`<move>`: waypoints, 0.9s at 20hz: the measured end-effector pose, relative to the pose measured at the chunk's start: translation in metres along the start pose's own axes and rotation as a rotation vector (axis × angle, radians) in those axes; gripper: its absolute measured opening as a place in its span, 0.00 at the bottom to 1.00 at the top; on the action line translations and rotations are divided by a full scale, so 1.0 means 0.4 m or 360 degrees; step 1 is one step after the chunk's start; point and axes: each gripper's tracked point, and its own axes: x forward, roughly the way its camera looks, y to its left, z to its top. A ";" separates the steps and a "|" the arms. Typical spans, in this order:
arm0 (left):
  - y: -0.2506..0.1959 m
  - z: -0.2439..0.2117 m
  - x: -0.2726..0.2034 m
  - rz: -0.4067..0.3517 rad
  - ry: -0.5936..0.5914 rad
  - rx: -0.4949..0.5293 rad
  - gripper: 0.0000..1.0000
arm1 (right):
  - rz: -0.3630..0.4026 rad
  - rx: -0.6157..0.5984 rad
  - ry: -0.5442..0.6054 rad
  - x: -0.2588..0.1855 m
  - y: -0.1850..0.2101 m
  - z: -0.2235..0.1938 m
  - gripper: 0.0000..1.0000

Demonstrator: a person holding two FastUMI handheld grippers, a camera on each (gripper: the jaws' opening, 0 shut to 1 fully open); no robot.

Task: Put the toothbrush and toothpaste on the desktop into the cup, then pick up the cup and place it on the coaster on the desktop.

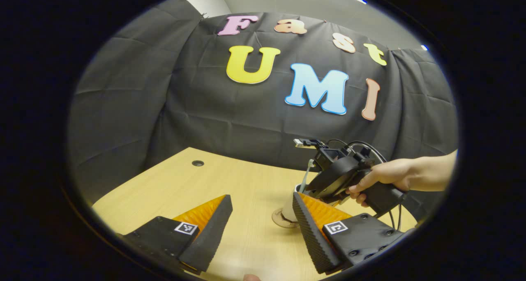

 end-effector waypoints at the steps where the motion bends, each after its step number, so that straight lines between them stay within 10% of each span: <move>1: 0.003 0.003 0.000 -0.0001 -0.0001 0.0001 0.96 | -0.0003 -0.0012 0.0014 0.007 0.005 0.001 0.32; 18: -0.046 0.003 0.032 -0.0053 0.0012 0.0035 0.96 | 0.0079 -0.0017 -0.0112 -0.132 -0.005 0.001 0.31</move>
